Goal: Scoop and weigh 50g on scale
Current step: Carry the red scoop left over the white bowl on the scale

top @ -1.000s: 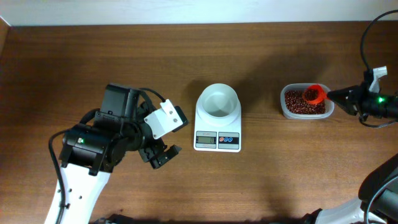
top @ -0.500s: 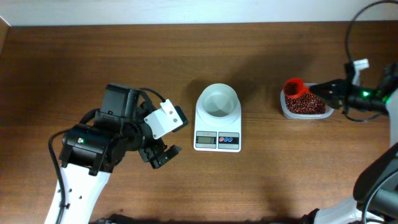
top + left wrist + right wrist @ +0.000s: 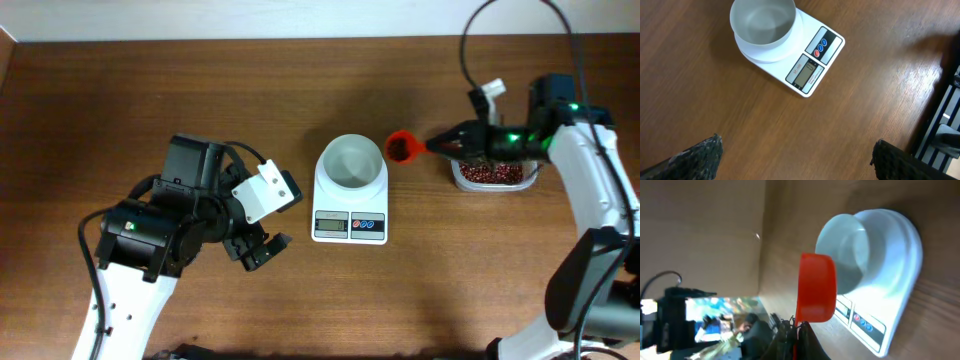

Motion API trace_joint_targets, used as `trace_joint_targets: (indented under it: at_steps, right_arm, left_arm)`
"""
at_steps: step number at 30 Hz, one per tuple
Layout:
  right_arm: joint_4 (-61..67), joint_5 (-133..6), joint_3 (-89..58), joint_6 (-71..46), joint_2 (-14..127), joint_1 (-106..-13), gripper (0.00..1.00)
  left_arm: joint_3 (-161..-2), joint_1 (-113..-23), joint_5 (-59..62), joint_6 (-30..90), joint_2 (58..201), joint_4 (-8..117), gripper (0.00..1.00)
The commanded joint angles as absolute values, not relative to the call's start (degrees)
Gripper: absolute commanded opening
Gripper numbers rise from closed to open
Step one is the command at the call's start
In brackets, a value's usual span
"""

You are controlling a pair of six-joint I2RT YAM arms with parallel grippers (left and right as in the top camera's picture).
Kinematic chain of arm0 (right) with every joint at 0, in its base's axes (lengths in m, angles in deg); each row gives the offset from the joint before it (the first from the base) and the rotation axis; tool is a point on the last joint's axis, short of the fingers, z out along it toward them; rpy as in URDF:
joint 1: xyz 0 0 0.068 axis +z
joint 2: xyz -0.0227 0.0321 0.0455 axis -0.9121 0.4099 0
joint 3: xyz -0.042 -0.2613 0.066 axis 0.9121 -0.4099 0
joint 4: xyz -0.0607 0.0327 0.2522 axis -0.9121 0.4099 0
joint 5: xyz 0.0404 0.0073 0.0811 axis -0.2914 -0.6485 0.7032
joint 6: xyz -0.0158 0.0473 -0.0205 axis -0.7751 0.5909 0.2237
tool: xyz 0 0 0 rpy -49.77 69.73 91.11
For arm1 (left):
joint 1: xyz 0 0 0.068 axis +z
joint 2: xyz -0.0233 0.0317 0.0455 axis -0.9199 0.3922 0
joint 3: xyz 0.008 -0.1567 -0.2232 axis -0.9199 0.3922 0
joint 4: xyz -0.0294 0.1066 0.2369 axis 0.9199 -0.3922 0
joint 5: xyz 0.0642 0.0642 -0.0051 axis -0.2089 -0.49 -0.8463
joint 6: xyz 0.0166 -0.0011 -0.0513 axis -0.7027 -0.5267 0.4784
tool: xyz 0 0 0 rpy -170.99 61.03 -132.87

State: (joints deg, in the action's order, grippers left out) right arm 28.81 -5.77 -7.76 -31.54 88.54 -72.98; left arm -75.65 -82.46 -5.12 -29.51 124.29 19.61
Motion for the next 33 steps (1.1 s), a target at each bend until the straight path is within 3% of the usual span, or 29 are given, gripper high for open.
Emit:
trace_joint_targets:
  at_steps: [1,15,33]
  right_arm:
    - [26.1,-7.67,-8.04,-32.57,87.25,-68.94,0.04]
    - [17.92,-22.03,-8.04,-35.94,87.25,-58.6,0.04]
    - [15.56,-27.35,-8.04,-42.91,87.23,-56.65,0.04]
  left_arm:
    - [-76.57,-82.13,-5.1,-29.23,124.0,19.72,0.99]
    - [-76.57,-82.13,-5.1,-29.23,124.0,19.72,0.99]
    - [-76.57,-82.13,-5.1,-29.23,124.0,19.7,0.99]
